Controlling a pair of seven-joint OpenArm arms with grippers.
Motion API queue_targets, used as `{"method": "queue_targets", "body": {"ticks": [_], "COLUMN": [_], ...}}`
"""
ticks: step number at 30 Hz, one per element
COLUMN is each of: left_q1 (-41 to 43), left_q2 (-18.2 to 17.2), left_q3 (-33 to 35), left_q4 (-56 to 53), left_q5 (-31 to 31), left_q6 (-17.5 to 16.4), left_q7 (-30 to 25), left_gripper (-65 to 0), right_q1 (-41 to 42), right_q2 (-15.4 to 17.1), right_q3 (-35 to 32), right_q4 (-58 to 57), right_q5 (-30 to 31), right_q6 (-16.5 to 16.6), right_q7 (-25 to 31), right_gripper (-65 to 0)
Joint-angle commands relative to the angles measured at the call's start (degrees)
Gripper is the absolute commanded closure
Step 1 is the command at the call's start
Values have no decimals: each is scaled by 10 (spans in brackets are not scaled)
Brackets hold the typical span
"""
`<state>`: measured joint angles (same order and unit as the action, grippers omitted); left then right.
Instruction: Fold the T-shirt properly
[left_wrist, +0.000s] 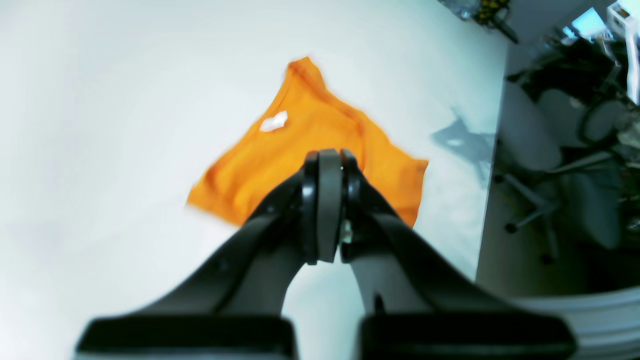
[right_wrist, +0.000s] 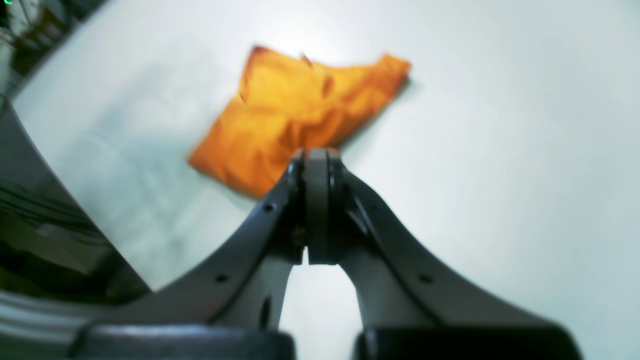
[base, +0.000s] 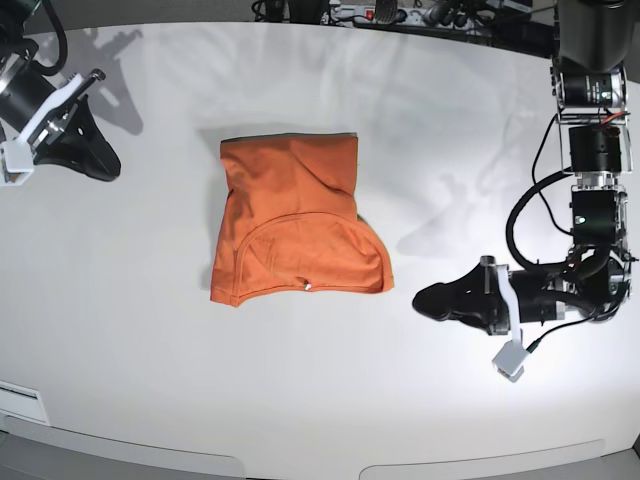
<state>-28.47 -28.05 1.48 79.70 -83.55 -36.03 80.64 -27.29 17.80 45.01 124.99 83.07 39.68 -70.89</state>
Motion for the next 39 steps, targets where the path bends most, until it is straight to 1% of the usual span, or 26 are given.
{"method": "queue_targets", "body": {"ticks": [1, 3, 5, 8, 11, 13, 15, 18, 22, 26, 28, 31, 34, 36, 37, 39], "left_q1": [-4, 28, 69, 140, 223, 282, 349, 464, 624, 762, 828, 917, 984, 1014, 1023, 1028], "left_q2": [-17, -40, -71, -129, -187, -211, -224, -224, -224, -222, -211, -179, -153, -134, -121, -90], "left_q3": [-5, -5, -5, -5, -10, -23, -51, -101, -130, -132, -132, -132, -132, -132, -131, -131], "left_q4": [30, 78, 142, 245, 341, 397, 447, 504, 544, 550, 549, 548, 548, 548, 546, 534], "left_q5": [-15, -15, -15, -15, -15, -15, -15, -15, -15, -15, -12, 45, 132, 194, 221, 253], "left_q6": [-1, -1, -2, -2, -4, -4, -4, -4, -5, -8, -8, -2, -4, -3, -3, -3], "left_q7": [-6, -6, -6, -6, -6, -6, -6, -6, -6, -6, -6, -6, -6, -53, -64, -75], "left_gripper": [0, 0, 0, 0, 0, 0, 0, 0, 0, 0, 0, 0, 0, 0, 0, 0], "right_q1": [-17, -53, -88, -136, -180, -209, -239, -280, -328, -377, -408, -446, -462, -460, -460, -460], "right_q2": [7, 7, 5, -1, -9, -15, -26, -52, -84, -86, -86, -86, -85, -82, -80, -67], "right_q3": [21, 56, 92, 140, 168, 175, 176, 175, 175, 172, 171, 170, 156, 134, 116, 69], "right_q4": [21, 45, 64, 76, 77, 77, 77, 76, 76, 76, 71, 43, -7, -50, -76, -128], "right_q5": [19, 19, 19, 19, 19, 19, 19, 19, 19, 19, 19, 19, 19, 19, 19, 19], "right_q6": [3, 3, 3, 3, 3, 3, 3, 3, 3, 3, 3, 3, 3, 3, 3, 3], "right_q7": [6, -12, -28, -38, -38, -42, -56, -90, -91, -91, -91, -91, -91, -91, -91, -91], "right_gripper": [0, 0, 0, 0, 0, 0, 0, 0, 0, 0, 0, 0, 0, 0, 0, 0]}}
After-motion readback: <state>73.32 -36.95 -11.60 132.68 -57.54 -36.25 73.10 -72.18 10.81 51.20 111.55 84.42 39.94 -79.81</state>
